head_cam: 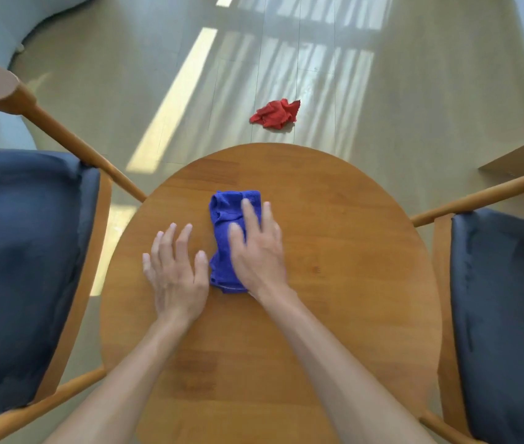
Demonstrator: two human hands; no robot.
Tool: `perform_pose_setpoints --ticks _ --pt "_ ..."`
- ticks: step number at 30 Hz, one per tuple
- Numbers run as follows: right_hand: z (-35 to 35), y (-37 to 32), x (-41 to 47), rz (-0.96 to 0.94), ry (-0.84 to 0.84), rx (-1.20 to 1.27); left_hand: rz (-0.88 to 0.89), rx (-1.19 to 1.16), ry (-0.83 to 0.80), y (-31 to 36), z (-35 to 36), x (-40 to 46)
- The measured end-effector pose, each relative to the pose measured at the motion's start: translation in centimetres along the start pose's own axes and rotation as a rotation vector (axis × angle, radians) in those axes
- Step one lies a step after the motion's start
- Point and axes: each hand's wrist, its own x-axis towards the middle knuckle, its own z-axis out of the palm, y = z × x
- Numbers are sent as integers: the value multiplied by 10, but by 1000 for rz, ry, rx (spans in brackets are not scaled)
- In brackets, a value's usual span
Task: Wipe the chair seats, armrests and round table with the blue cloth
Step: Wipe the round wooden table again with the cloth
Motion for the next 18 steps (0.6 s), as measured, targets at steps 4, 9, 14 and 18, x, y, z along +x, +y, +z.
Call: perform_pose_setpoints --ticks 4,9,14,18 --pt "-51 98 -28 139 188 -163 45 61 -73 61 21 12" --pt "-41 151 -55 120 209 -365 -6 220 -123 115 67 -7" --pt "-35 164 -48 96 268 -405 331 309 -210 140 84 -8" --pt "-35 160 -47 100 251 -398 405 340 -106 69 44 45"
